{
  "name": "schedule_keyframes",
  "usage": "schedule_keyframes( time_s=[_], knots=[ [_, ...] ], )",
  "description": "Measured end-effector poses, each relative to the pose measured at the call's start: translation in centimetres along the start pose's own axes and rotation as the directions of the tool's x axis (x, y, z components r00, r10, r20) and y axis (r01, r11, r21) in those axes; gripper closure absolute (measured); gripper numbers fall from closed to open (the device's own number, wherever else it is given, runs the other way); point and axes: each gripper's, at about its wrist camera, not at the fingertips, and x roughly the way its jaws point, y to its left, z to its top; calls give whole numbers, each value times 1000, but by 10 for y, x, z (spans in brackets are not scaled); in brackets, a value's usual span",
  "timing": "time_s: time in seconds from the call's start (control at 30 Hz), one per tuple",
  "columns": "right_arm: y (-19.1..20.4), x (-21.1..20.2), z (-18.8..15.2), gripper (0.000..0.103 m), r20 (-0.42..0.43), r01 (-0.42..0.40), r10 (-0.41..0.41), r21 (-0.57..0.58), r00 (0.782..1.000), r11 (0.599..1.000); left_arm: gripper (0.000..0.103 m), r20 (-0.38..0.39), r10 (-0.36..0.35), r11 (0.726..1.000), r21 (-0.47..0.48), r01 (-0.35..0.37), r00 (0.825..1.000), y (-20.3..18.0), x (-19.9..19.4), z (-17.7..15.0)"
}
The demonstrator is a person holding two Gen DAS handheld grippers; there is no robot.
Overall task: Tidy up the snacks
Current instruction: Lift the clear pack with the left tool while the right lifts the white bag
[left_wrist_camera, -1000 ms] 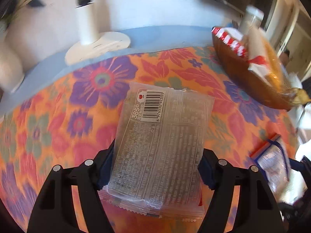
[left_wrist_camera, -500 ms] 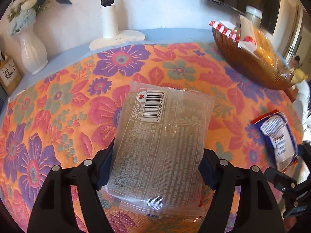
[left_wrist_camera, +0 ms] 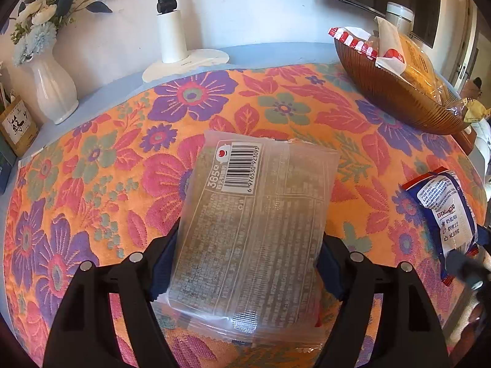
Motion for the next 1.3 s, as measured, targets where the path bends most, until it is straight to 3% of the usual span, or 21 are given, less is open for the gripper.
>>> schedule_keyframes(
  time_s=[0.17,0.3,0.87,0.97,1.2,1.3],
  knots=[
    [14,5,-3,3,-7,51,-52,-83,999,995,27,-1,2,1000,0,-2,1000,1,0,0],
    [13,7,-4,3,-7,61,-62,-85,998,994,27,-1,2,1000,0,-2,1000,1,0,0],
    [34,22,-8,3,-11,232,-238,-182,971,955,26,-1,2,1000,-1,-2,1000,1,0,0],
    [40,24,-8,13,11,288,-294,-226,956,930,26,-1,1,1000,-2,-1,1000,1,0,1],
    [43,12,-7,26,27,285,-288,-261,957,922,27,4,5,1000,-2,-5,1000,1,-1,0],
    [40,0,-5,27,19,238,-241,-250,970,939,30,22,9,1000,13,-10,1000,-1,-6,-1]
  ],
)
